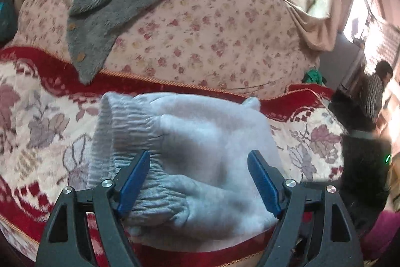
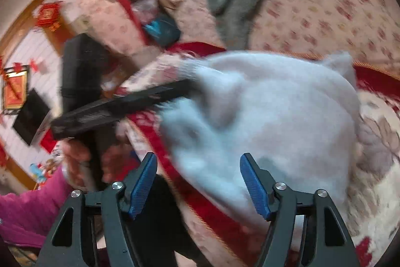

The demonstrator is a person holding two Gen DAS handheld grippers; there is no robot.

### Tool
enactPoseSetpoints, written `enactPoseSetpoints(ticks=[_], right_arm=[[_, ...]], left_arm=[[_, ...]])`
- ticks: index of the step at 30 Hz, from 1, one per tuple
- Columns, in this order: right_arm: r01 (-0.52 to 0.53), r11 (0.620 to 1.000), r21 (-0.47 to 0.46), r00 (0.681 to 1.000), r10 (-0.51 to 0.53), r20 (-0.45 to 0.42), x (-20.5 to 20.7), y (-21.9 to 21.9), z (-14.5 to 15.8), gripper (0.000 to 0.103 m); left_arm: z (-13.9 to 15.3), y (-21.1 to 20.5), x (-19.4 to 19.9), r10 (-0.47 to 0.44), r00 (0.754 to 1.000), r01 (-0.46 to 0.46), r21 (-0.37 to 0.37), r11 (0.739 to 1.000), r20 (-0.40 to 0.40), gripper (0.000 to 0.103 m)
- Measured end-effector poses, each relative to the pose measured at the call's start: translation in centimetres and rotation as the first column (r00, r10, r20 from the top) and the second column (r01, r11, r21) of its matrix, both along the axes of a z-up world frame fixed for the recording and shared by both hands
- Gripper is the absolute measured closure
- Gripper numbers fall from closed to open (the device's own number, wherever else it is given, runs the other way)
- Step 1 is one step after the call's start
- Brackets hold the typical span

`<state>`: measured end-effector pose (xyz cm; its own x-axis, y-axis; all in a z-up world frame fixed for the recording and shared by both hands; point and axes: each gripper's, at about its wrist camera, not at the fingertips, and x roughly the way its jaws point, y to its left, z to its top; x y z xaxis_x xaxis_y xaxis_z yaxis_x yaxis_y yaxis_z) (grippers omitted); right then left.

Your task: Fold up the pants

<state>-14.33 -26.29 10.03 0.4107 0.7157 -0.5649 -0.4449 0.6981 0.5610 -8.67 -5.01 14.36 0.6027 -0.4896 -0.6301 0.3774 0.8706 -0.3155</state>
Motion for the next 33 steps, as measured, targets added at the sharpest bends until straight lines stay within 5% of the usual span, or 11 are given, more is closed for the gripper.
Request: enactPoseSetpoints(ticks=[8, 11, 17, 23, 33], right_arm=[[-0.11, 0.994, -0.02, 0.993, 0.11, 0.034, -1.0, 2.5, 0.0, 0.028], [-0.015, 0.999, 0.029, 0.998, 0.013, 0.056, 0.9, 0.1, 1.7, 0.028], [0.164, 0.979, -0.117, 0.984, -0.153, 0.095, 5.3, -1.2, 1.3, 0.03], [0.19, 0.941, -0.278, 0.971, -0.138, 0.195, 6.4, 1.4, 1.3, 0.03], [0.188, 0.961, -0.201, 0.978, -0.165, 0.127, 5.8, -0.4, 1.7, 0.029]], left_arm=[[-2.6, 0.6, 0.6, 0.048, 0.999, -0.047, 0.035, 0.998, -0.016, 0.024], [-2.0, 0.7, 0.4, 0.049, 0.999, -0.049, 0.005, 0.999, -0.014, 0.023], [-0.3, 1.4, -1.8, 0.03, 0.999, -0.028, -0.075, 0.997, 0.027, 0.023], [-1.7, 0.2, -2.1, 0.066, 0.997, -0.069, 0.069, 0.995, 0.049, 0.023], [-2.4, -1.6, -1.5, 0.143, 0.987, -0.153, 0.163, 0.975, 0.071, 0.023]])
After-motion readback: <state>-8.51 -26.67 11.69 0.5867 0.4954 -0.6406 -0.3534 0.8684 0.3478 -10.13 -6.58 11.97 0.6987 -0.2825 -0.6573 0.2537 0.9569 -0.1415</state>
